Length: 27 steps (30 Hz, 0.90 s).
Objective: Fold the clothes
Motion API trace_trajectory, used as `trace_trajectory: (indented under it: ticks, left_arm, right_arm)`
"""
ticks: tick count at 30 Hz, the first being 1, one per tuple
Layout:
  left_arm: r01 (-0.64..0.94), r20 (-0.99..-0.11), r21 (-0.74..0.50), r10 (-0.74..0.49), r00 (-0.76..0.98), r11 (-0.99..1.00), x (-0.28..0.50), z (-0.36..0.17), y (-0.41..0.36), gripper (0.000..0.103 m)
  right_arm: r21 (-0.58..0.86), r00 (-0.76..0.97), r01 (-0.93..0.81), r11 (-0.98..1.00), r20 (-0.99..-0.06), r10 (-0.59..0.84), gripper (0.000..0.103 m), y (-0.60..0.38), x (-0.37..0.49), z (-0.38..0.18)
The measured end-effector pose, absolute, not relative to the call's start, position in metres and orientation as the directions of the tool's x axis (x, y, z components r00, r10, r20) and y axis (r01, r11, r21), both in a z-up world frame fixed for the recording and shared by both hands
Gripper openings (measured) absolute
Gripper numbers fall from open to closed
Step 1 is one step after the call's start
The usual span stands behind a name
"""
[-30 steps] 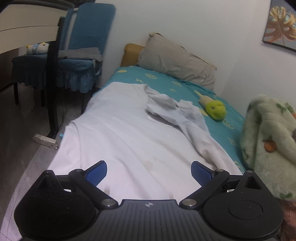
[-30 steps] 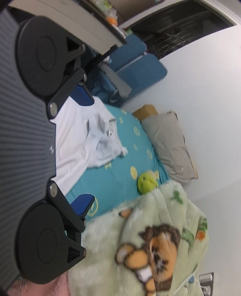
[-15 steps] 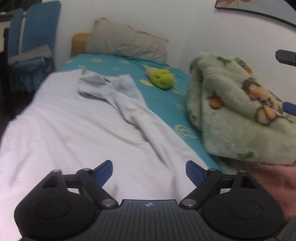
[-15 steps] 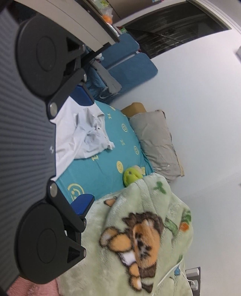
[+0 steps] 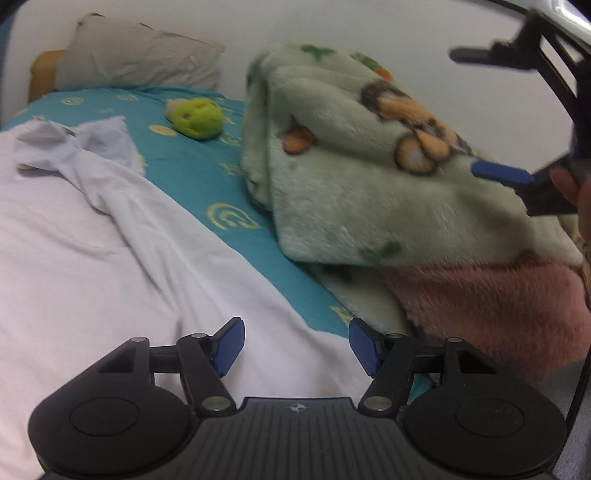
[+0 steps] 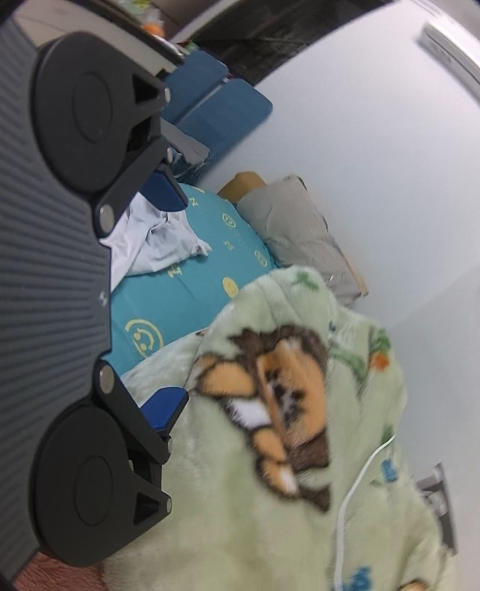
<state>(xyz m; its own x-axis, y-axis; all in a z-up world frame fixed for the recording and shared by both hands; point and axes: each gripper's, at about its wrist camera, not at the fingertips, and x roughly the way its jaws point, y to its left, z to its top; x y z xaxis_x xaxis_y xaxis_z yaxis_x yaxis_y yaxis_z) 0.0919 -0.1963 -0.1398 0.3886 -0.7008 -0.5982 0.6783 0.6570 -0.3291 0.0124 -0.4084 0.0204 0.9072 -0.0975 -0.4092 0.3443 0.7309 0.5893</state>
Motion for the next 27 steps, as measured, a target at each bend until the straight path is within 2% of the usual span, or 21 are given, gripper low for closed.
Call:
trace_trajectory:
  ticks: [6,11,12,13,14,15,16,20,24,27]
  left_arm:
    - [0.734,-0.610,-0.369,-0.745,0.271,0.570,0.091,-0.165,-0.224,0.062]
    - [0.690,-0.613,-0.419,-0.745,0.264,0.590,0.100,-0.178,-0.239,0.060]
    - [0.672,-0.619,-0.423,-0.736,0.276,0.608,0.103,-0.181,-0.240,0.049]
    - [0.654,-0.625,-0.426,-0.726,0.287,0.625,0.106,-0.184,-0.240,0.025]
    - [0.637,-0.630,-0.433,-0.720,0.292,0.637,0.109,-0.185,-0.238,0.010]
    - [0.621,-0.634,-0.440,-0.714,0.296,0.649,0.111,-0.186,-0.236,0.000]
    - [0.604,-0.639,-0.446,-0.708,0.301,0.660,0.113,-0.186,-0.233,0.000]
    - [0.606,-0.564,-0.474,-0.748,0.348,0.639,0.109,-0.163,-0.214,0.000]
    - [0.549,-0.494,-0.592,-0.804,0.331,0.590,0.112,-0.136,-0.177,0.000]
    - [0.517,-0.497,-0.615,-0.801,0.333,0.596,0.116,-0.131,-0.164,0.000]
  right_arm:
    - [0.547,0.901,0.352,0.760,-0.417,-0.118,0.103,-0.397,0.022,0.019]
    - [0.500,0.888,0.364,0.786,-0.442,-0.129,0.103,-0.389,0.033,0.017]
    - [0.492,0.884,0.367,0.789,-0.448,-0.132,0.103,-0.388,0.034,0.016]
    - [0.486,0.881,0.372,0.791,-0.452,-0.137,0.103,-0.387,0.036,0.016]
    - [0.479,0.879,0.377,0.793,-0.455,-0.143,0.103,-0.387,0.036,0.015]
    - [0.472,0.877,0.382,0.795,-0.456,-0.151,0.103,-0.386,0.037,0.015]
    - [0.464,0.875,0.387,0.797,-0.457,-0.158,0.103,-0.386,0.038,0.015]
    - [0.433,0.866,0.406,0.805,-0.463,-0.187,0.103,-0.385,0.039,0.015]
    - [0.449,0.869,0.414,0.792,-0.454,-0.197,0.103,-0.389,0.034,0.016]
    - [0.480,0.876,0.412,0.775,-0.442,-0.192,0.103,-0.392,0.027,0.019]
